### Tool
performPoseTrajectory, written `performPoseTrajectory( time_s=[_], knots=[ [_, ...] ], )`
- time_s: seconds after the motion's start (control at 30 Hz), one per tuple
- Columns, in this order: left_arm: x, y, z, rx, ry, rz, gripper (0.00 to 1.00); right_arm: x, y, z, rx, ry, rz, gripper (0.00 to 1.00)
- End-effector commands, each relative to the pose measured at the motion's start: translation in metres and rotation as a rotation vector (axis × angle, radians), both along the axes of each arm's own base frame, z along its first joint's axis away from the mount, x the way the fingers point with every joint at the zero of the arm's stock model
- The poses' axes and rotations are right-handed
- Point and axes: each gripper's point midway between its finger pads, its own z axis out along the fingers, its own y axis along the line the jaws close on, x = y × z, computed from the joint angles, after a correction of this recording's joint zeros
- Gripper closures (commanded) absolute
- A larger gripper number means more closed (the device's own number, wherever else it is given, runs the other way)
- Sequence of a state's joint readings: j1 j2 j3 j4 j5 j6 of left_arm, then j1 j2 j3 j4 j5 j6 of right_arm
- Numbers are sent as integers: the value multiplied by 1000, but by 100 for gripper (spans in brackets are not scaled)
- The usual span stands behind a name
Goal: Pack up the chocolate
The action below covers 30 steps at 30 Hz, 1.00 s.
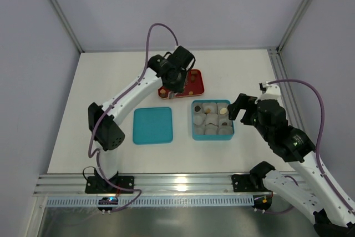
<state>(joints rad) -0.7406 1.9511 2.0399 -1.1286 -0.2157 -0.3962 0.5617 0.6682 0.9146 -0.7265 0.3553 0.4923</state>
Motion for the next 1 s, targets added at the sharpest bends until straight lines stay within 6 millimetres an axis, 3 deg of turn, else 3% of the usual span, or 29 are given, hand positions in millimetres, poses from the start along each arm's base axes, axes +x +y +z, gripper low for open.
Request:
performPoseTrajectory(
  time_s=[0.0, 0.23, 0.43, 0.7, 0.97],
  knots=[
    [-38, -18, 36, -90, -45, -60, 84, 6, 4, 12, 22, -44, 3, 0],
    [-96, -49, 32, -124, -24, -159, 83, 6, 5, 10, 23, -36, 4, 0],
    [-132, -74, 15, -122, 7, -227, 83, 5, 3, 9, 21, -33, -1, 0],
    [-149, -95, -5, -114, 51, -279, 83, 4, 2, 8, 17, -27, -6, 0],
    [-155, -100, -21, -79, 72, -293, 79, 4, 2, 6, 18, -23, -4, 0]
  ],
)
